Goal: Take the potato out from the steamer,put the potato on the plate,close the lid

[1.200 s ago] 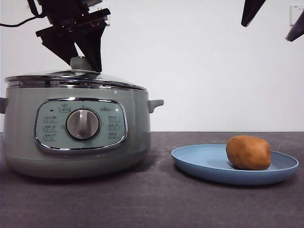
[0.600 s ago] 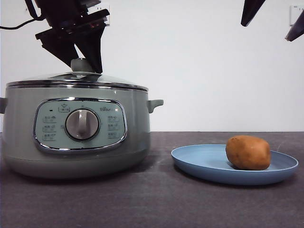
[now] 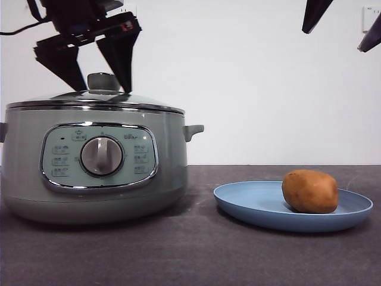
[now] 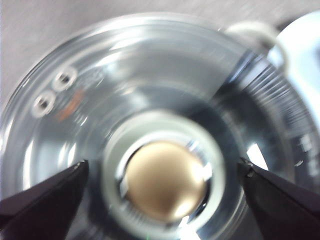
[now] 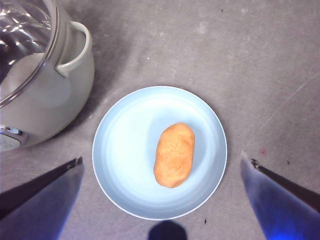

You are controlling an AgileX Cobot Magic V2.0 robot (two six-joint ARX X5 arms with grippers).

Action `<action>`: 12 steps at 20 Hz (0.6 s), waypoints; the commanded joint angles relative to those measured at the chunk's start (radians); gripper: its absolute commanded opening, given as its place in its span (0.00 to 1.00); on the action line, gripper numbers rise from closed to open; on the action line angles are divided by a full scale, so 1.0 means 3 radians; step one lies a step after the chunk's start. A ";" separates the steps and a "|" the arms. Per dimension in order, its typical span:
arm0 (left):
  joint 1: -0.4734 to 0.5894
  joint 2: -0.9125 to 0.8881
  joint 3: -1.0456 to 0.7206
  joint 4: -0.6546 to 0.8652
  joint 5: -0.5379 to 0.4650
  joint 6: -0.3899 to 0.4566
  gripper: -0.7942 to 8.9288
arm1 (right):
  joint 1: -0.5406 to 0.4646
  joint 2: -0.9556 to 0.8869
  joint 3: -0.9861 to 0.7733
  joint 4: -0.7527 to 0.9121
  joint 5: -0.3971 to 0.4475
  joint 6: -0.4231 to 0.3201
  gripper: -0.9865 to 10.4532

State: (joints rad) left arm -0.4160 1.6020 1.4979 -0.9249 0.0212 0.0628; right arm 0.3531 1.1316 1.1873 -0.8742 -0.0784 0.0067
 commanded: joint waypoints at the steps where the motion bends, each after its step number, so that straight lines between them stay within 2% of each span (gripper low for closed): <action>1: -0.0006 -0.0029 0.0214 -0.0289 -0.0062 -0.0033 0.59 | 0.0005 -0.0004 -0.0004 0.0017 -0.0015 0.0001 0.55; 3: -0.0008 -0.0083 0.0558 -0.0680 -0.0047 -0.0022 0.59 | 0.0005 -0.0009 -0.0001 0.0015 -0.0276 0.0017 0.55; 5: -0.0022 -0.0139 0.0959 -0.1129 0.0083 -0.0005 0.59 | 0.0005 -0.0009 -0.0001 -0.0005 -0.0825 0.0031 0.55; 7: -0.0067 -0.0161 0.1371 -0.1562 0.0465 0.0095 0.59 | 0.0005 -0.0010 -0.0001 -0.0037 -0.1387 0.0038 0.55; 10: -0.0141 -0.0310 0.1611 -0.1567 0.1395 0.0254 0.59 | 0.0023 -0.0022 -0.0001 -0.0175 -0.2078 0.0022 0.55; 12: -0.0228 -0.0380 0.1615 -0.1567 0.1647 0.0333 0.59 | 0.0050 -0.0033 -0.0001 -0.0259 -0.2178 -0.0052 0.55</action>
State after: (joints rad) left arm -0.4809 1.4796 1.9842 -1.3411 0.5011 0.1329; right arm 0.3664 1.1252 1.1873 -0.9550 -0.7239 0.0063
